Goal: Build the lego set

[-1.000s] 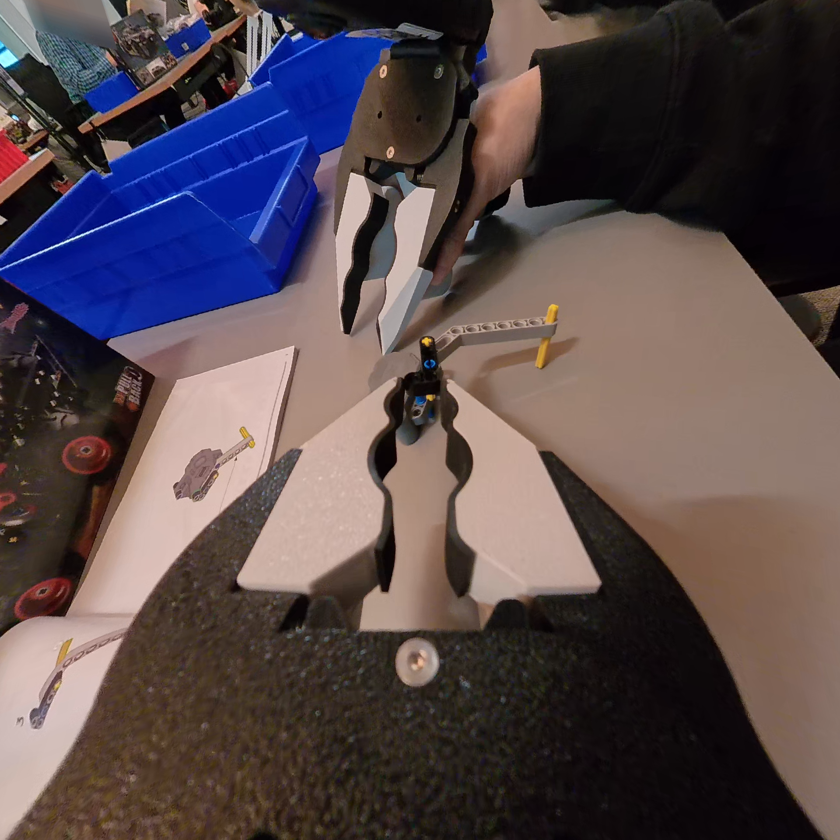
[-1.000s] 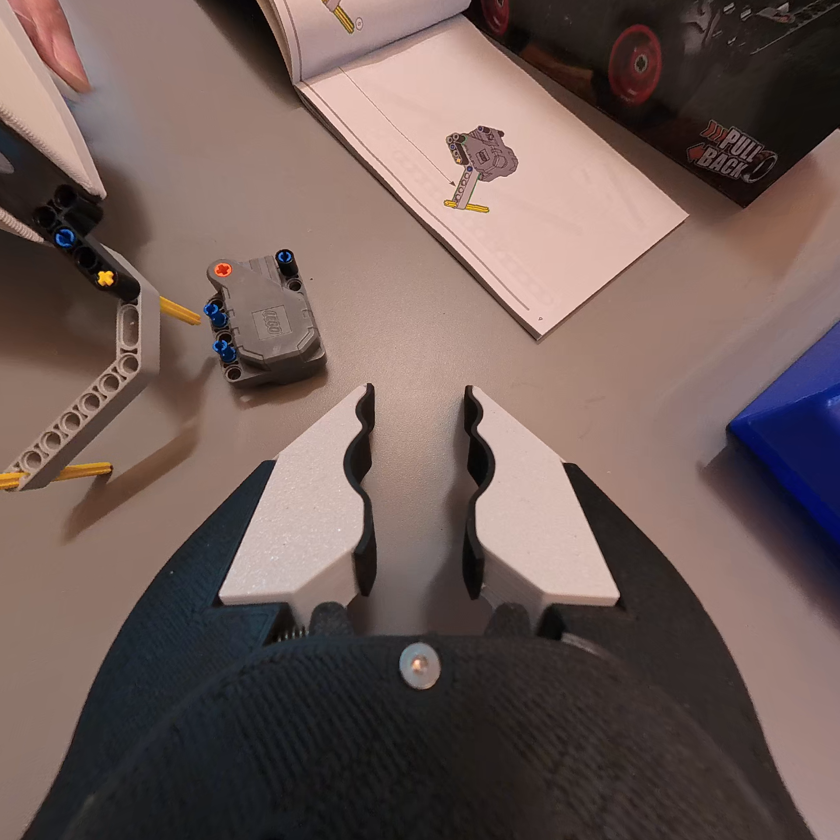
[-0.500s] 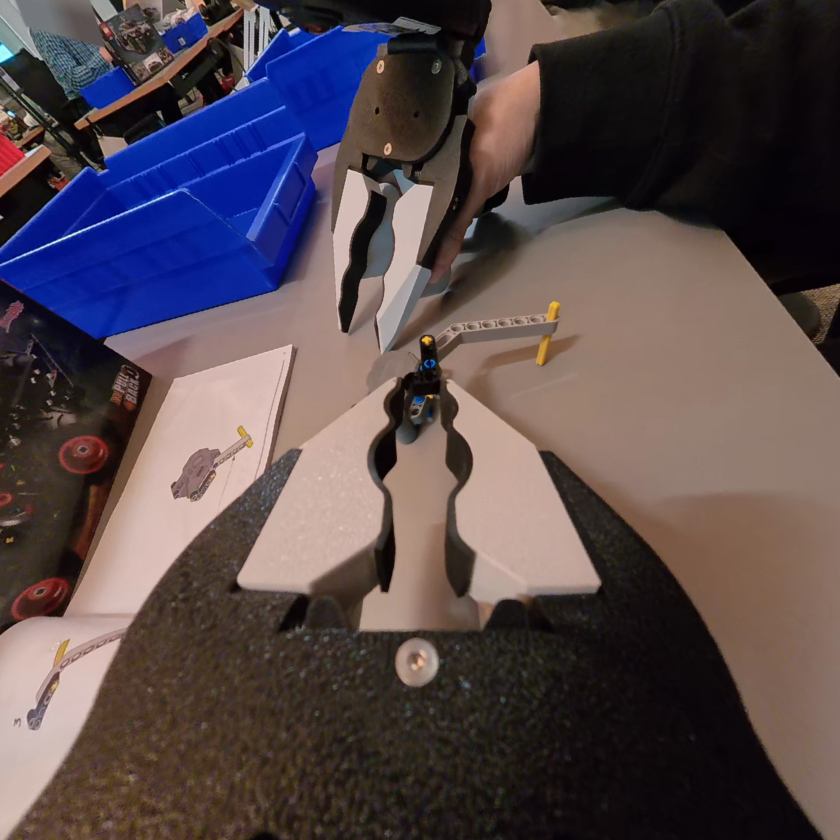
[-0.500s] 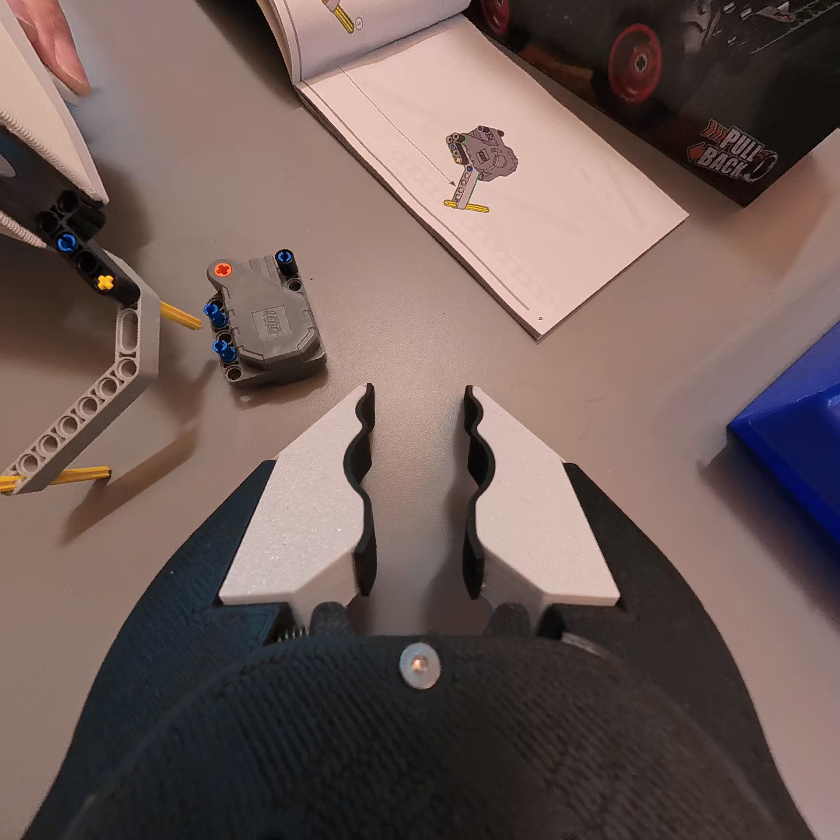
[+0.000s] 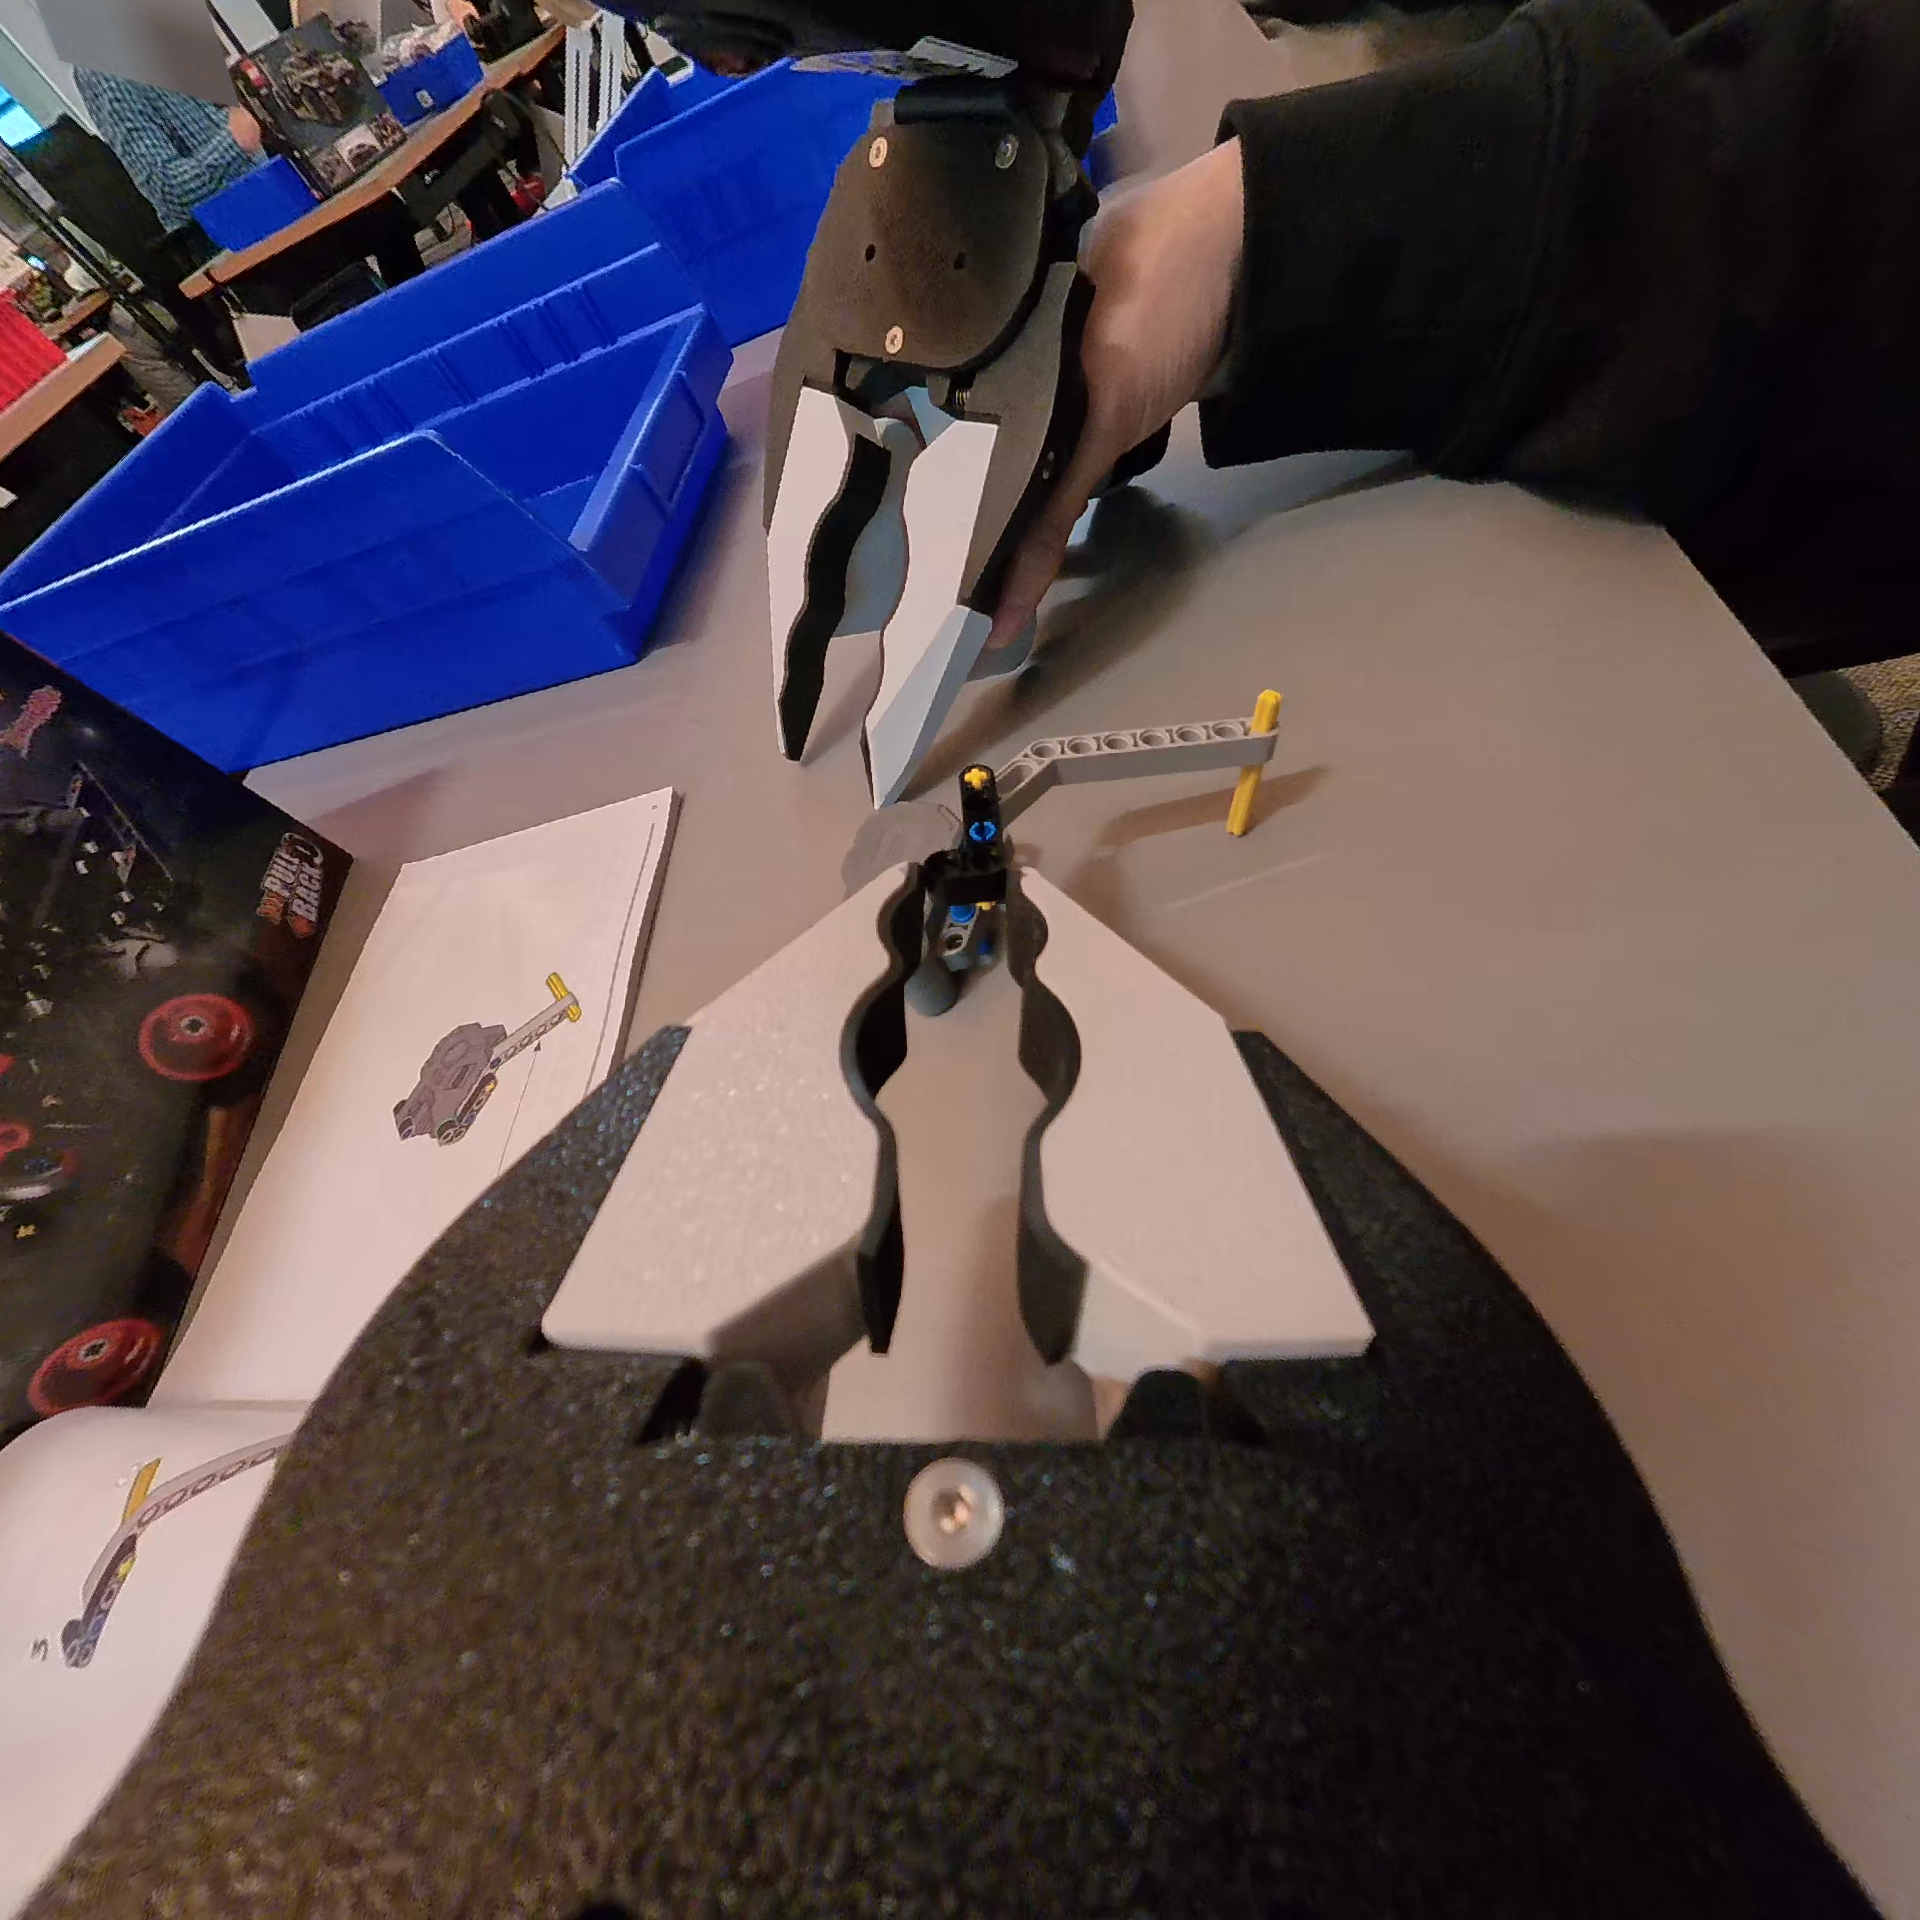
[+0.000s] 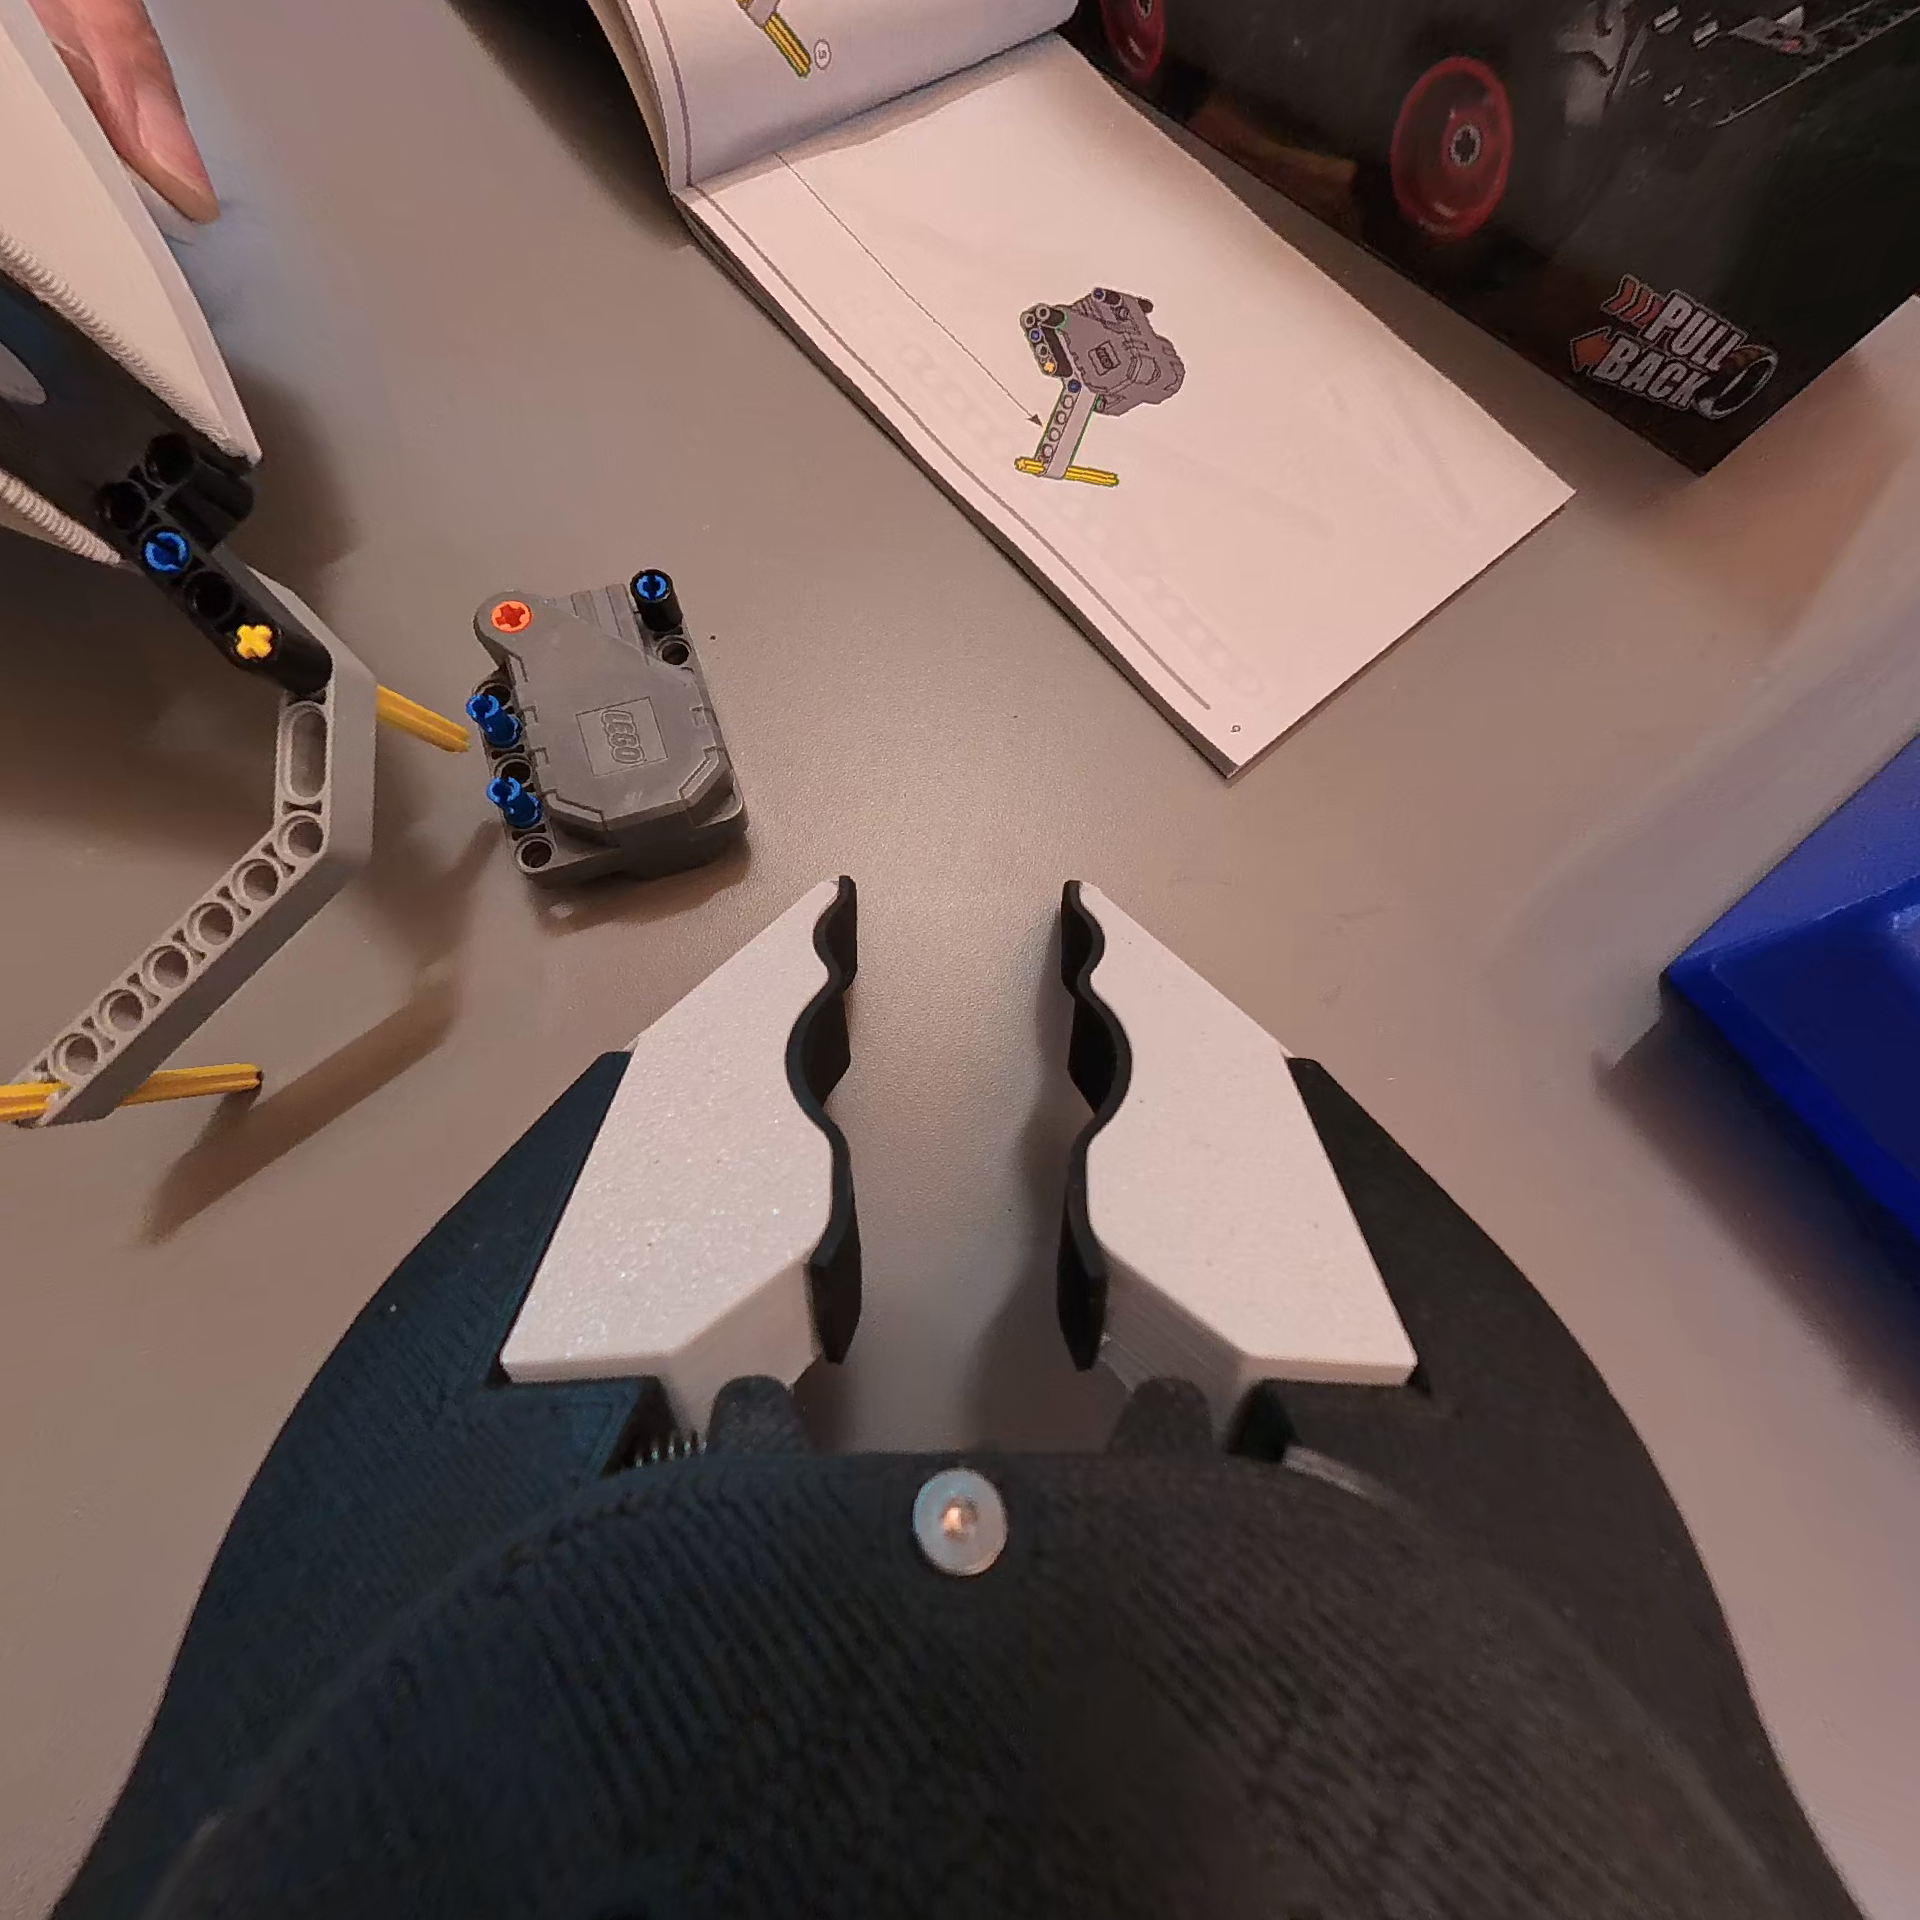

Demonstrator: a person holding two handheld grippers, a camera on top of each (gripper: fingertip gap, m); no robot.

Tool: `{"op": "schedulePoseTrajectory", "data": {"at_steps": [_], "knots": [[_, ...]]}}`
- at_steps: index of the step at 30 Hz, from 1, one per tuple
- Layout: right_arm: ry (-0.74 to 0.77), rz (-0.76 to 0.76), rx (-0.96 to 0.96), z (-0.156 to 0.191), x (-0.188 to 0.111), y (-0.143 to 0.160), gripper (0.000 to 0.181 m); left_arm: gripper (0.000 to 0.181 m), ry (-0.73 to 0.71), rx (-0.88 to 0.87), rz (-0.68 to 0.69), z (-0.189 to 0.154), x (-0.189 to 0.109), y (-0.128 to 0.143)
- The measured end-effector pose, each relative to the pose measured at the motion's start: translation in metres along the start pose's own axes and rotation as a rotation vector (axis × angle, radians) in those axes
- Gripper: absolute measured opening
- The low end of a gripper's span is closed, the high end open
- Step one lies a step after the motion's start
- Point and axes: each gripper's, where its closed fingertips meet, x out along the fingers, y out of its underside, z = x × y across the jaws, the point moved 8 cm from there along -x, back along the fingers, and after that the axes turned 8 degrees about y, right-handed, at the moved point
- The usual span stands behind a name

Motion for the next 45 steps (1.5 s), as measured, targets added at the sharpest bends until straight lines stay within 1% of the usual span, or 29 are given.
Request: {"op": "schedulePoseTrajectory", "data": {"at_steps": [15,20,22,23,24,26,28,30,31,33,36,38,41,43,45], "knots": [[0.004,-0.001,-0.003,0.001,0.0,0.0,0.038,0.012,0.034,0.018,-0.039,0.001,-0.003,0.001],[-0.016,-0.003,-0.008,0.004,-0.006,0.002,0.046,0.012,0.042,0.078,-0.068,-0.001,-0.007,-0.001],[-0.101,0.02,0.046,0.005,-0.006,0.005,0.05,0.012,0.056,0.112,-0.085,-0.003,-0.008,-0.002],[-0.155,0.016,0.09,0.006,-0.011,0.006,0.057,0.012,0.062,0.12,-0.094,-0.003,-0.009,-0.002],[-0.222,0.007,0.14,0.007,-0.017,0.008,0.057,0.012,0.068,0.123,-0.105,-0.003,-0.009,-0.003],[-0.331,-0.031,0.248,0.006,-0.03,0.007,0.051,0.012,0.08,0.133,-0.136,-0.003,-0.011,-0.005],[-0.461,-0.116,0.348,0.008,-0.042,0.003,0.051,0.012,0.103,0.14,-0.172,-0.001,-0.012,-0.009],[-0.587,-0.17,0.399,0.012,-0.051,0.0,0.049,0.012,0.121,0.143,-0.203,0.003,-0.014,-0.012],[-0.607,-0.174,0.384,0.014,-0.052,-0.001,0.049,0.012,0.128,0.144,-0.214,0.007,-0.014,-0.013],[-0.571,-0.154,0.314,0.017,-0.051,-0.002,0.056,0.012,0.155,0.13,-0.232,0.013,-0.014,-0.015],[-0.527,-0.135,0.226,0.022,-0.049,-0.004,0.057,0.012,0.207,0.114,-0.234,0.023,-0.01,-0.015],[-0.545,-0.155,0.238,0.025,-0.048,-0.008,0.051,0.012,0.254,0.093,-0.211,0.03,-0.004,-0.011],[-0.594,-0.171,0.315,0.028,-0.043,-0.015,0.04,0.012,0.296,0.062,-0.192,0.038,0.007,-0.004],[-0.586,-0.135,0.338,0.031,-0.039,-0.016,0.041,0.012,0.312,0.032,-0.216,0.041,0.01,-0.001],[-0.547,-0.057,0.331,0.033,-0.036,-0.014,0.042,0.012,0.313,0.02,-0.216,0.041,0.01,0.004]]}}
